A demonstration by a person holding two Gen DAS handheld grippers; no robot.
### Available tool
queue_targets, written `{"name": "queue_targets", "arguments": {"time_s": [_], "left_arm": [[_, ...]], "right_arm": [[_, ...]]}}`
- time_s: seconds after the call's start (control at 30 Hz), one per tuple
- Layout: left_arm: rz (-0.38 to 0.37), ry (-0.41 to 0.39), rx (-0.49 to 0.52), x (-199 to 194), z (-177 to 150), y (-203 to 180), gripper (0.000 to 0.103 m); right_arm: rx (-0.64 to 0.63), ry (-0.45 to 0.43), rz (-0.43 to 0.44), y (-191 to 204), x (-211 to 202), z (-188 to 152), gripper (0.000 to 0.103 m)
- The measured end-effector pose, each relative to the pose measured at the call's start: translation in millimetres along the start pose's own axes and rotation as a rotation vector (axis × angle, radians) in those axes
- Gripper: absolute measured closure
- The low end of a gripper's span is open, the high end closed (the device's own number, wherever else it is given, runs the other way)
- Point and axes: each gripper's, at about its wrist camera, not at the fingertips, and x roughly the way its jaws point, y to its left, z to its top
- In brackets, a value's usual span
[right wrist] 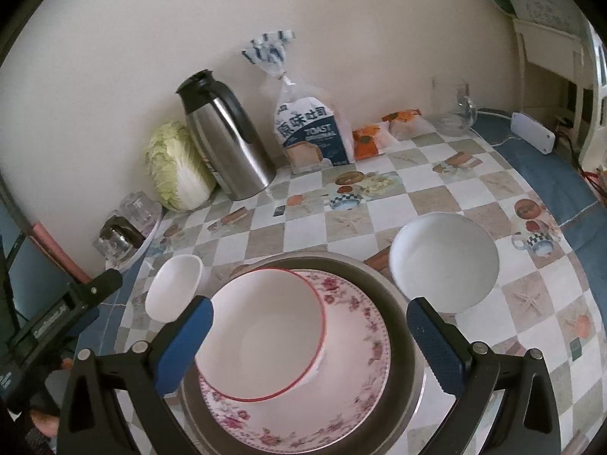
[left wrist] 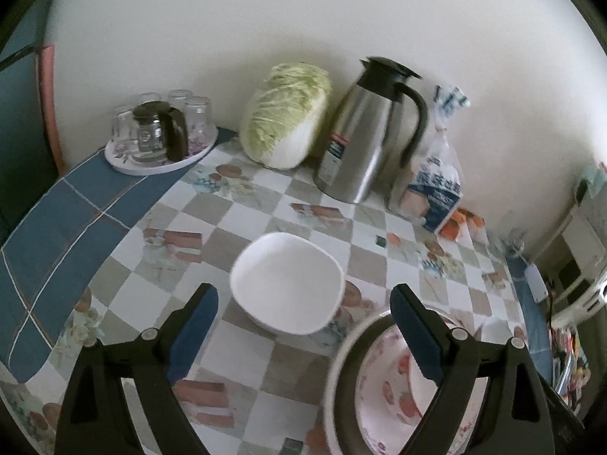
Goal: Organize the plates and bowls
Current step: 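Move the right gripper to the white square bowl on the table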
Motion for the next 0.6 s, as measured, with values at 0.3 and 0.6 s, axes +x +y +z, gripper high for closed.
{"name": "queue_targets", "arguments": {"time_s": [0.3,0.6], "left_arm": [[-0.009,-0.058,-0.132,1,12,49,0.010],[0.020,-0.045,-0.240,14,18,84,0.010]], "right_arm": [[-0.091,0.020,0.053,50,-5,15,0.000],[-0.125,0.148,0.054,94,9,32,0.000]]}}
